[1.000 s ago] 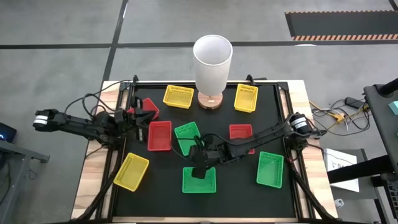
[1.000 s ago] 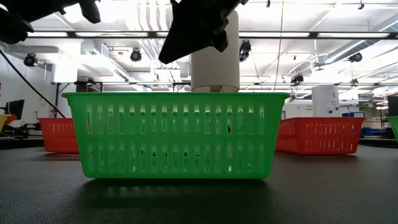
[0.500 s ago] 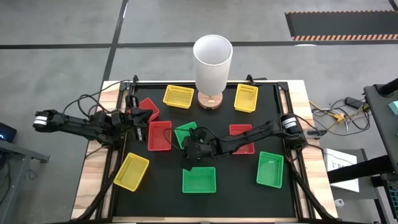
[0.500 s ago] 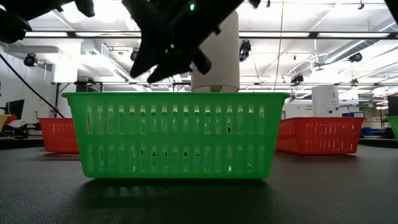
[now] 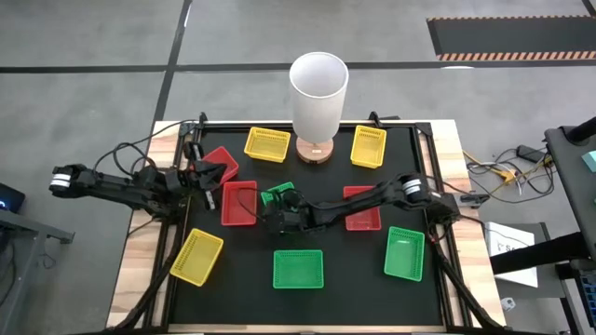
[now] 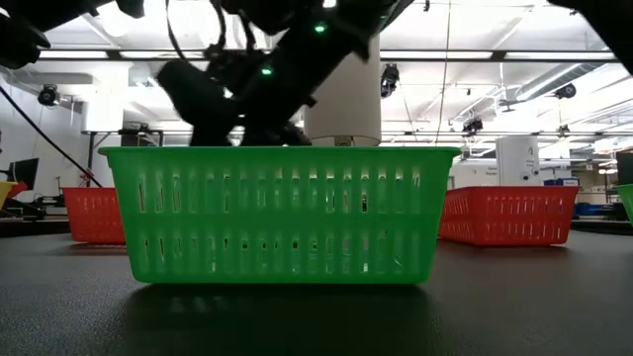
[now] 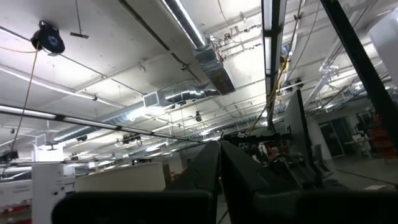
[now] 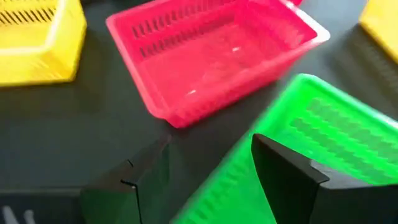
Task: Stack baskets by color
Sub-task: Stack the top green bin on the bottom left green bin
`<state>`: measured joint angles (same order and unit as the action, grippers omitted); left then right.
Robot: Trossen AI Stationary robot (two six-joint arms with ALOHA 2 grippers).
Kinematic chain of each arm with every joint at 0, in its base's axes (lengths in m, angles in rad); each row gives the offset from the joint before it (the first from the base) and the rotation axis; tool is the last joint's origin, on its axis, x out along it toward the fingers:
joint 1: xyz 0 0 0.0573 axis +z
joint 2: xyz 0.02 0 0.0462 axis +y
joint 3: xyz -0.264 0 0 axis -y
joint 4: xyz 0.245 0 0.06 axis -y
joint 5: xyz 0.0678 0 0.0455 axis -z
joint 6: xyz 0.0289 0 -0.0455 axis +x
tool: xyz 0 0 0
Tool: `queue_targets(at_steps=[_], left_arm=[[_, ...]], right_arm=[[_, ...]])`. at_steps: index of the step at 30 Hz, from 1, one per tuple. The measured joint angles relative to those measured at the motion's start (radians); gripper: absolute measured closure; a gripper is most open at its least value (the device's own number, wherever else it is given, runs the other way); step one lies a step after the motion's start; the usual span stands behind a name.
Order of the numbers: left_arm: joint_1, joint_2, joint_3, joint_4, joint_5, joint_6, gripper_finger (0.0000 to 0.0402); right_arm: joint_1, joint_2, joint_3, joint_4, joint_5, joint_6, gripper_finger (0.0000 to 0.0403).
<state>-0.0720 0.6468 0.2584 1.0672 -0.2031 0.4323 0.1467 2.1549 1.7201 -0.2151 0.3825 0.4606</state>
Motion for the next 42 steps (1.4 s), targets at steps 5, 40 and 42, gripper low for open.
queue_targets(at_steps=[5,40,42], left_arm=[[0.000,-0.001,0.001,-0.002,-0.001,0.002,0.0402],[0.000,-0.006,0.001,-0.002,-0.003,0.002,0.0402],[0.000,-0.004,0.001,-0.001,-0.003,0.002,0.0402]], right_arm=[[-0.024,0.084,0.148,-0.177,-0.044,0.046,0.0187],[-0.026,0.204,0.487,-0.767,-0.042,0.199,0.0229],[-0.026,0.201,0.487,-0.767,-0.042,0.193,0.0263]])
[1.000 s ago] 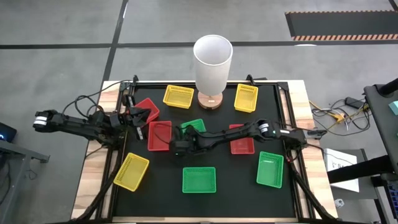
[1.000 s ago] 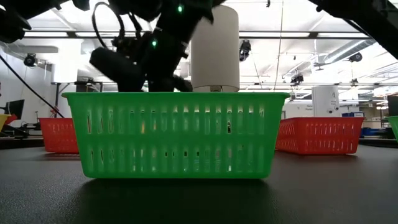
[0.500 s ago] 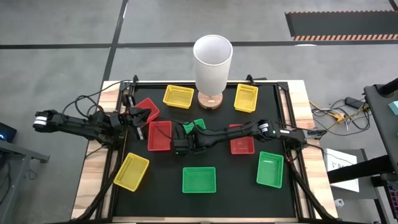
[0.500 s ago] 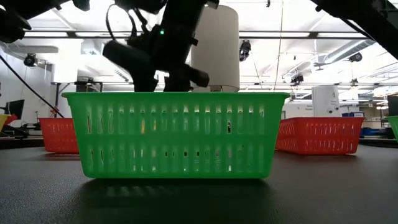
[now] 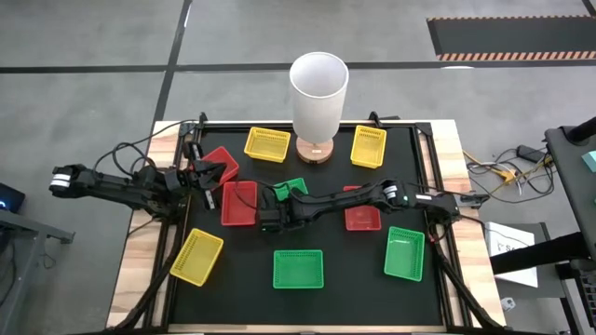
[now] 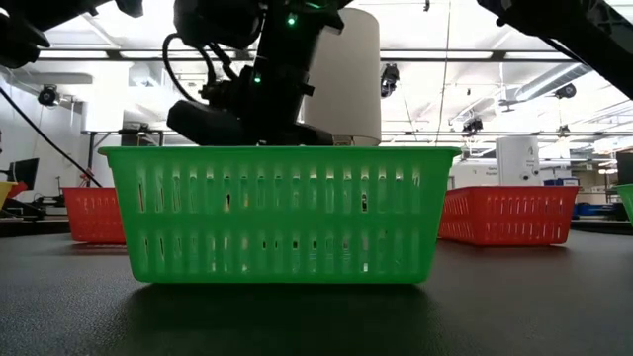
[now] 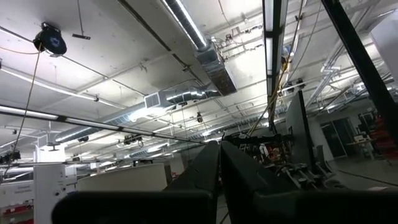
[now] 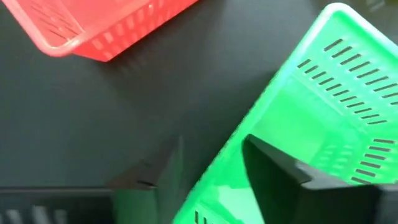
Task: Stack baskets by color
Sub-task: Stack the top green bin on the bottom left green bin
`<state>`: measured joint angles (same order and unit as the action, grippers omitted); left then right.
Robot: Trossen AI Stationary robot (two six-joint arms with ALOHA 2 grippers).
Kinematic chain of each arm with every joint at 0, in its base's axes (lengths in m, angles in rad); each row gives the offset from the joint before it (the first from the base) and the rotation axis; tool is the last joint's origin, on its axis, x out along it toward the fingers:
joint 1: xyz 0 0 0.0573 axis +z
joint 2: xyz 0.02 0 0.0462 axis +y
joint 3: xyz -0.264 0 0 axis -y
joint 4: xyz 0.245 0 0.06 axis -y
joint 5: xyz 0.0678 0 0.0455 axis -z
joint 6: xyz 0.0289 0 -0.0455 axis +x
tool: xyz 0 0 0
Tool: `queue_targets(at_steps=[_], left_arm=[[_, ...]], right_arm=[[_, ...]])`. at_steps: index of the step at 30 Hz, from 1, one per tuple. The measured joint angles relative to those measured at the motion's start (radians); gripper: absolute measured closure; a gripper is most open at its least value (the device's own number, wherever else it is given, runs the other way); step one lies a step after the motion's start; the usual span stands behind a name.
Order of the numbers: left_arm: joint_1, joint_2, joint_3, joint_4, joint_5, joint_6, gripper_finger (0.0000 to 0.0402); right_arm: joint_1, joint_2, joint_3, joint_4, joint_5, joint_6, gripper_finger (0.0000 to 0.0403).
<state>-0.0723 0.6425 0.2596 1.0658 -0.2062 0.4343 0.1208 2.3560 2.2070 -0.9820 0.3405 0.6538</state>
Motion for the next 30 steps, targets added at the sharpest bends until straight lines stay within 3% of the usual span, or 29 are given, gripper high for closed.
queue_targets(at_steps=[6,13,19,22,27,30], left_arm=[[0.000,0.004,0.000,0.001,0.000,0.000,0.0402],[0.000,0.004,0.000,0.000,0.000,0.000,0.0402],[0.000,0.005,0.000,0.000,-0.001,0.000,0.0402],[0.000,0.007,0.000,-0.011,-0.011,0.000,0.0402],[0.000,0.030,0.000,-0.004,-0.011,-0.001,0.0402],[0.000,0.040,0.000,0.001,-0.012,-0.002,0.0402]], right_arm=[[0.004,-0.021,0.000,-0.038,-0.026,-0.038,0.0380],[0.052,-0.078,0.016,-0.202,0.000,-0.098,0.0390],[0.160,-0.172,0.016,-0.298,0.101,-0.292,0.0390],[0.235,-0.226,0.016,-0.294,0.100,-0.386,0.0390],[0.368,-0.290,0.016,-0.291,0.122,-0.350,0.0391],[0.458,-0.298,0.016,-0.290,0.201,-0.324,0.0391]])
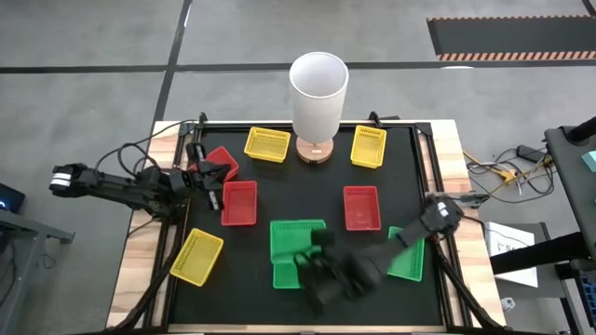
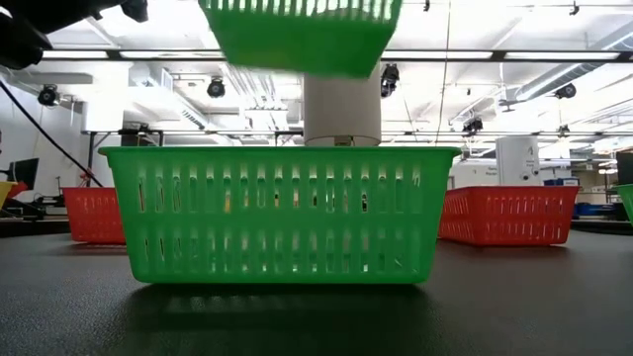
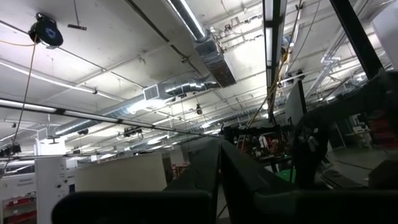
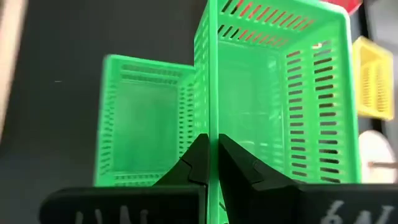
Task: Stack baskets by color
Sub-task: Stack the top green bin on the bottom left green bin
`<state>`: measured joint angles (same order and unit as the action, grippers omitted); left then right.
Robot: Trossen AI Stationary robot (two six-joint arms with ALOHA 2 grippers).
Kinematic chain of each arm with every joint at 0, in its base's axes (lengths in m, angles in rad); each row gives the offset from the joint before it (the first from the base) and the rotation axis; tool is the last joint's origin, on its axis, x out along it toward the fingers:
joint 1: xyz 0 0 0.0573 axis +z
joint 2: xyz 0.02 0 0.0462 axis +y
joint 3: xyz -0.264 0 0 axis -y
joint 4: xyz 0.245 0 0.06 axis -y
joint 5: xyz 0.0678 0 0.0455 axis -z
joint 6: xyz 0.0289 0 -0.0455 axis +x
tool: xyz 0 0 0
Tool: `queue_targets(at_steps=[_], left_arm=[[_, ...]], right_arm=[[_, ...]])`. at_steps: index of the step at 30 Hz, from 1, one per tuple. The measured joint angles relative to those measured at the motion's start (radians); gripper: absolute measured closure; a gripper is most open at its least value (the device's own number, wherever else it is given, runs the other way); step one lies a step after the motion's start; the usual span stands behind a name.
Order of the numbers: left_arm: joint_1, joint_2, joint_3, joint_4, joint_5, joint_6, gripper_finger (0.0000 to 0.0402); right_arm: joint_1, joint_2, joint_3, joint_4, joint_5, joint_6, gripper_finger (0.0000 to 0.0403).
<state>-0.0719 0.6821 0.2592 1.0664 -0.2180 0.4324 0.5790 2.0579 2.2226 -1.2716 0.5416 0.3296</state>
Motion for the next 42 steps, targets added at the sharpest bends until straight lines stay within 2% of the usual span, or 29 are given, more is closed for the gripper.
queue_targets(at_steps=[3,8,16,21,42], left_arm=[[0.000,0.016,0.000,-0.001,-0.001,-0.004,0.0402],[0.000,0.044,0.003,-0.001,-0.001,-0.009,0.0402],[-0.001,0.061,0.003,0.001,-0.001,-0.086,0.0402],[-0.001,0.063,0.002,-0.002,0.001,-0.161,0.0402],[-0.002,0.056,0.000,-0.002,0.008,-0.164,0.0402]], right_arm=[[0.079,0.015,-0.002,0.005,0.079,0.009,0.0391],[0.139,0.044,-0.003,0.011,0.086,0.062,0.0391],[0.137,0.052,-0.003,0.047,0.026,0.177,0.0391],[0.136,0.052,-0.006,0.084,0.023,0.198,0.0391],[0.085,0.054,-0.186,0.256,0.007,0.174,0.0391]])
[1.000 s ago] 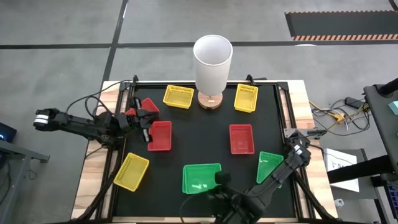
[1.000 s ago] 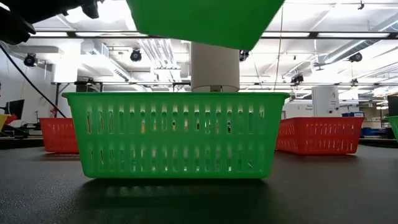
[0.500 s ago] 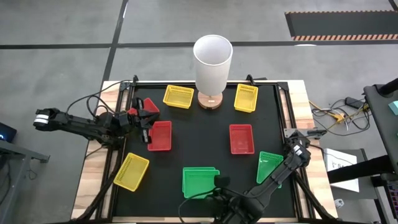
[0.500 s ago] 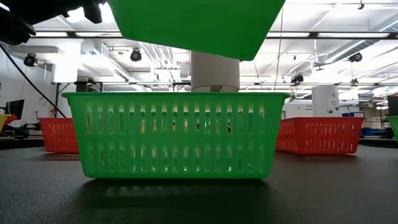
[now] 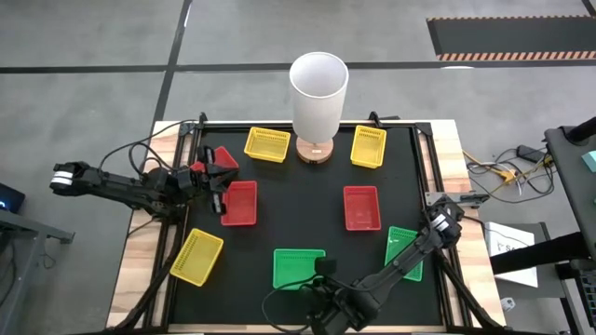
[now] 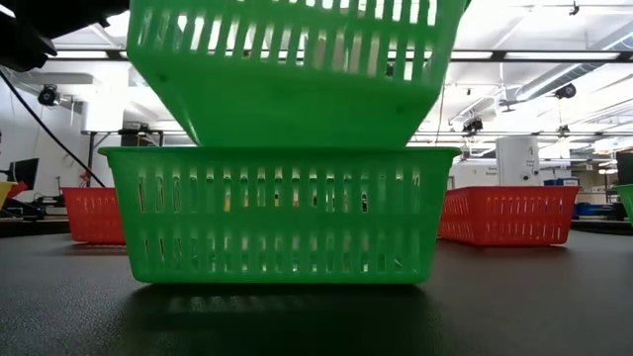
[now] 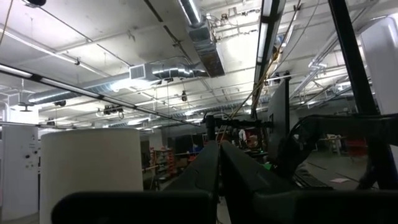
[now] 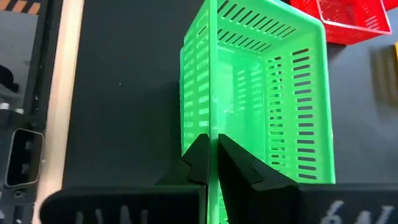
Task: Stack baskets by color
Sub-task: Stack the top green bin on the bottom left green bin
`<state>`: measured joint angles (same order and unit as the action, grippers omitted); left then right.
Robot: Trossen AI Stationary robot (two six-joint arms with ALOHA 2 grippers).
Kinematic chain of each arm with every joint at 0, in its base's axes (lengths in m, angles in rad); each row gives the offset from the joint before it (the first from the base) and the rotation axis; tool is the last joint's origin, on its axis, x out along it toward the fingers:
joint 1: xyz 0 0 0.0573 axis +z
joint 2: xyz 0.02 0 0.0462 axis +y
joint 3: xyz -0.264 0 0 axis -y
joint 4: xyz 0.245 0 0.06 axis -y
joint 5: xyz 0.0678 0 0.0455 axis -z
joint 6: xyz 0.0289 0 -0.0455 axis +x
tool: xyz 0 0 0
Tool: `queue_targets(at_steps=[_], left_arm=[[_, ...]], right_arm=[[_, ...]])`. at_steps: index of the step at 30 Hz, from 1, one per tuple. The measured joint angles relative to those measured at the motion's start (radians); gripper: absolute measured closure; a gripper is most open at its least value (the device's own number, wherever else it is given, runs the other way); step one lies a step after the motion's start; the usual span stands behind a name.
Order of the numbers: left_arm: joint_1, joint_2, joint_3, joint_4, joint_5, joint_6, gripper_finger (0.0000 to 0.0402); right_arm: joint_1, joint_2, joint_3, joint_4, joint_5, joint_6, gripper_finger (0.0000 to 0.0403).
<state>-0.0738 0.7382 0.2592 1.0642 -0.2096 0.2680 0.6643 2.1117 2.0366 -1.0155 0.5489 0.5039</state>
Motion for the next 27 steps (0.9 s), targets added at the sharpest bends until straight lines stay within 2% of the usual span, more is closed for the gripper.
queue_targets(at_steps=[21,27], left_arm=[[0.000,-0.002,0.000,0.002,0.000,0.008,0.0402],[0.000,-0.002,0.000,0.003,0.000,0.009,0.0402]], right_arm=[[-0.053,0.000,-0.129,0.069,-0.017,0.001,0.0388],[-0.061,0.000,-0.129,0.072,-0.025,0.001,0.0333]])
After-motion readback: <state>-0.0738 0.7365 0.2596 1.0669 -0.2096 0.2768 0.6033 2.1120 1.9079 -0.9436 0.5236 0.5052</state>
